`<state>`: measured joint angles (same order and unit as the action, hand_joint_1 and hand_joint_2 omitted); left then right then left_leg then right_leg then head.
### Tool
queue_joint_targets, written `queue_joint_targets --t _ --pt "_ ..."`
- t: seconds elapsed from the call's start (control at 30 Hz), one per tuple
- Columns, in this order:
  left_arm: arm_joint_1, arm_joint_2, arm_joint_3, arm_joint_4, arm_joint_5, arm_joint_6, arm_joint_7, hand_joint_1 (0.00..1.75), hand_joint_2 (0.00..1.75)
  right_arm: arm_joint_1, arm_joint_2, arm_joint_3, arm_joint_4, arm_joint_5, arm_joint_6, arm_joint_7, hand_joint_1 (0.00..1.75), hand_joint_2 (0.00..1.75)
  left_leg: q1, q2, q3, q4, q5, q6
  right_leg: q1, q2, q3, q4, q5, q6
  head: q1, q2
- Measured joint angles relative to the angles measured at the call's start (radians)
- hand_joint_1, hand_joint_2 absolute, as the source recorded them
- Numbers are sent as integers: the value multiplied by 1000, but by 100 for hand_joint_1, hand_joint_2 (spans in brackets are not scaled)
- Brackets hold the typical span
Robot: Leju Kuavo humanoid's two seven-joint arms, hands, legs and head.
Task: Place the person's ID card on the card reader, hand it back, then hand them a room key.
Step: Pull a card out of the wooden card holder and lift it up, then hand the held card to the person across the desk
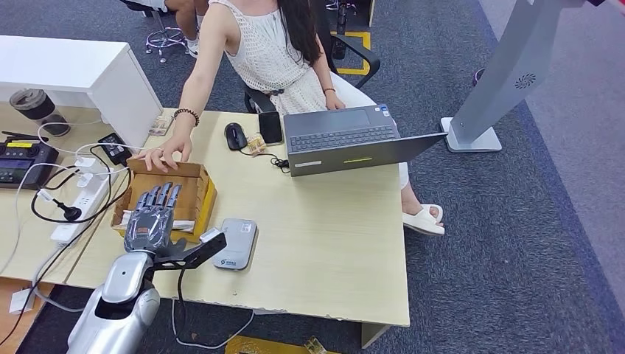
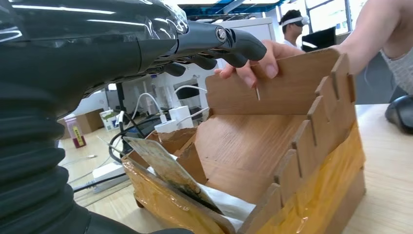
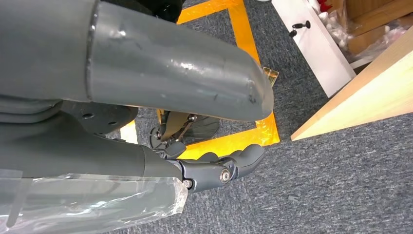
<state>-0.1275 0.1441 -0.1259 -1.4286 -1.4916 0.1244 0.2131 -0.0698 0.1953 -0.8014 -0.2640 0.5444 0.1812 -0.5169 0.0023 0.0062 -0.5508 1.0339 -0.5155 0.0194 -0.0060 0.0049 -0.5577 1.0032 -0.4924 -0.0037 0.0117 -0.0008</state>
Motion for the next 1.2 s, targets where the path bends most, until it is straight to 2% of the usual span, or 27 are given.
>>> queue_joint_targets --t 0.5,0.63,1.2 --pt "26 19 13 5 5 -5 19 0 175 0 0 -7 0 12 0 2 0 0 0 0 0 0 0 0 0 0 0 0 0 0 0 0" --pt "27 21 13 5 6 -5 19 175 175 0 0 -7 0 12 0 2 0 0 0 0 0 0 0 0 0 0 0 0 0 0 0 0" --pt "39 22 25 5 53 14 -23 175 175 0 0 -7 0 17 1 1 0 0 0 0 0 0 0 0 0 0 0 0 0 0 0 0"
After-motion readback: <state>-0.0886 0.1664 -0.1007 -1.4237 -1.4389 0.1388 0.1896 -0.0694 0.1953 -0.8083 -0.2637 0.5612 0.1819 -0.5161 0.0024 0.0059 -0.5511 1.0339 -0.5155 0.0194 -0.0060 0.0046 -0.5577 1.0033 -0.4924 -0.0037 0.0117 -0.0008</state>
